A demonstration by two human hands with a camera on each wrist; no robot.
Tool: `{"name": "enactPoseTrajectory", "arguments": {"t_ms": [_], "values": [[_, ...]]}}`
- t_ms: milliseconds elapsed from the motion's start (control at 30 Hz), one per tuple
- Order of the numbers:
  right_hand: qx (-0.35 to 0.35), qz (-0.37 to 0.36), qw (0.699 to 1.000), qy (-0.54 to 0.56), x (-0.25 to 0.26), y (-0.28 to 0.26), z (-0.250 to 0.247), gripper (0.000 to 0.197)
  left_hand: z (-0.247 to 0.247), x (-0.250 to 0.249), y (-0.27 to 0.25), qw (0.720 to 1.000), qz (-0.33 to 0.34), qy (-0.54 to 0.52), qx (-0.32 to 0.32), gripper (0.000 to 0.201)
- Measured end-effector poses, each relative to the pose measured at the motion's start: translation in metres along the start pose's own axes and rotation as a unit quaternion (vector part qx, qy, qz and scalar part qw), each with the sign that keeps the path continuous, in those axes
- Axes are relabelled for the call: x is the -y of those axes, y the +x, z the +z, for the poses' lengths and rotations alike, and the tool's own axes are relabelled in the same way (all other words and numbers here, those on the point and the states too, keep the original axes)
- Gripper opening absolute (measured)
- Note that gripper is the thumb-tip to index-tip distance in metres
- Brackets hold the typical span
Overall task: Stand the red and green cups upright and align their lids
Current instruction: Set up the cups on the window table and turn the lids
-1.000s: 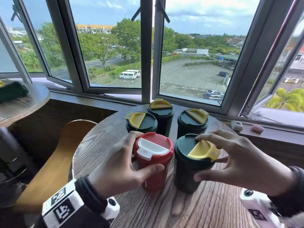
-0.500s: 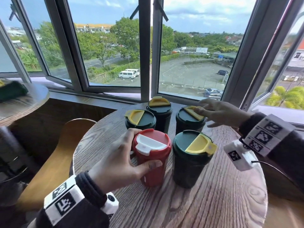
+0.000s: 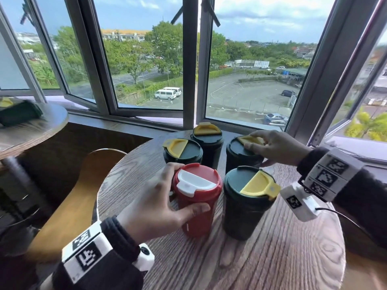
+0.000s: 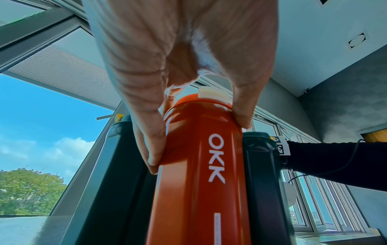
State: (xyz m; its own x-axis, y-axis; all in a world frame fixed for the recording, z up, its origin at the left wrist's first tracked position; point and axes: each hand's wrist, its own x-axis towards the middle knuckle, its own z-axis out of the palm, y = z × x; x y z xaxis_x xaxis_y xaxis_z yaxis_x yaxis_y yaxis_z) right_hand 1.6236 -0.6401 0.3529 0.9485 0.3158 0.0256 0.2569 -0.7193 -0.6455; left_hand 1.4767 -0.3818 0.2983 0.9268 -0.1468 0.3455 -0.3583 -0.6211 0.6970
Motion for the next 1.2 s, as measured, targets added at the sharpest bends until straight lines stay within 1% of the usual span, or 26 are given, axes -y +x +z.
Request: {"name": "enactPoseTrajectory", "arguments": {"t_ms": [233, 400, 533, 600, 667, 733, 767, 800, 833, 900, 933, 1000, 1033, 1067, 1200], "values": [[-0.002, -0.009, 1.0, -0.017, 0.004, 0.001, 0.003, 0.046, 0.0, 0.0, 0.0, 1.0, -0.001, -0.002, 0.002, 0.086], [0.001, -0.002, 1.0, -0.023, 0.004, 0.003, 0.004, 0.044, 0.0, -0.002, -0.001, 1.0, 0.0, -0.003, 0.002, 0.084], [0.007, 0.001, 0.999, -0.04, 0.003, 0.0, 0.002, 0.052, -0.001, -0.004, -0.001, 1.0, -0.002, -0.005, 0.005, 0.085], [-0.026, -0.027, 0.994, -0.106, 0.003, -0.006, 0.0, 0.056, -0.001, -0.003, -0.001, 1.0, -0.003, -0.007, 0.009, 0.085], [-0.083, -0.072, 0.982, -0.156, 0.004, -0.017, -0.003, 0.053, -0.001, -0.003, -0.001, 1.0, -0.004, -0.011, 0.012, 0.084], [-0.132, -0.126, 0.974, -0.137, 0.008, -0.034, -0.006, 0.048, -0.002, -0.003, -0.001, 1.0, -0.006, -0.019, 0.009, 0.082], [-0.148, -0.157, 0.969, -0.122, 0.011, -0.044, -0.008, 0.045, -0.002, -0.003, -0.001, 1.0, -0.007, -0.027, 0.007, 0.081], [-0.148, -0.186, 0.965, -0.108, 0.014, -0.055, -0.009, 0.043, -0.002, -0.003, -0.001, 0.999, -0.006, -0.031, 0.006, 0.081], [-0.131, -0.211, 0.964, -0.093, 0.015, -0.066, -0.01, 0.042, -0.002, -0.003, -0.001, 1.0, -0.001, -0.029, 0.005, 0.081], [-0.051, -0.222, 0.972, -0.064, 0.019, -0.086, -0.01, 0.046, -0.001, -0.004, -0.001, 1.0, 0.011, -0.008, -0.003, 0.081], [-0.01, -0.215, 0.974, -0.068, 0.02, -0.094, -0.01, 0.054, -0.001, -0.004, -0.001, 1.0, 0.015, 0.004, -0.008, 0.081], [0.038, -0.197, 0.974, -0.104, 0.017, -0.104, -0.007, 0.075, 0.0, -0.005, -0.001, 1.0, 0.016, 0.02, -0.017, 0.079], [0.053, -0.186, 0.974, -0.114, 0.015, -0.106, -0.004, 0.083, 0.0, -0.006, -0.001, 0.999, 0.013, 0.023, -0.021, 0.077], [0.064, -0.18, 0.975, -0.112, 0.013, -0.107, 0.0, 0.087, 0.0, -0.006, -0.001, 0.999, 0.009, 0.025, -0.023, 0.076], [0.046, -0.191, 0.979, -0.048, 0.004, -0.104, 0.007, 0.08, 0.001, -0.009, -0.001, 0.999, 0.0, 0.031, -0.025, 0.074]]}}
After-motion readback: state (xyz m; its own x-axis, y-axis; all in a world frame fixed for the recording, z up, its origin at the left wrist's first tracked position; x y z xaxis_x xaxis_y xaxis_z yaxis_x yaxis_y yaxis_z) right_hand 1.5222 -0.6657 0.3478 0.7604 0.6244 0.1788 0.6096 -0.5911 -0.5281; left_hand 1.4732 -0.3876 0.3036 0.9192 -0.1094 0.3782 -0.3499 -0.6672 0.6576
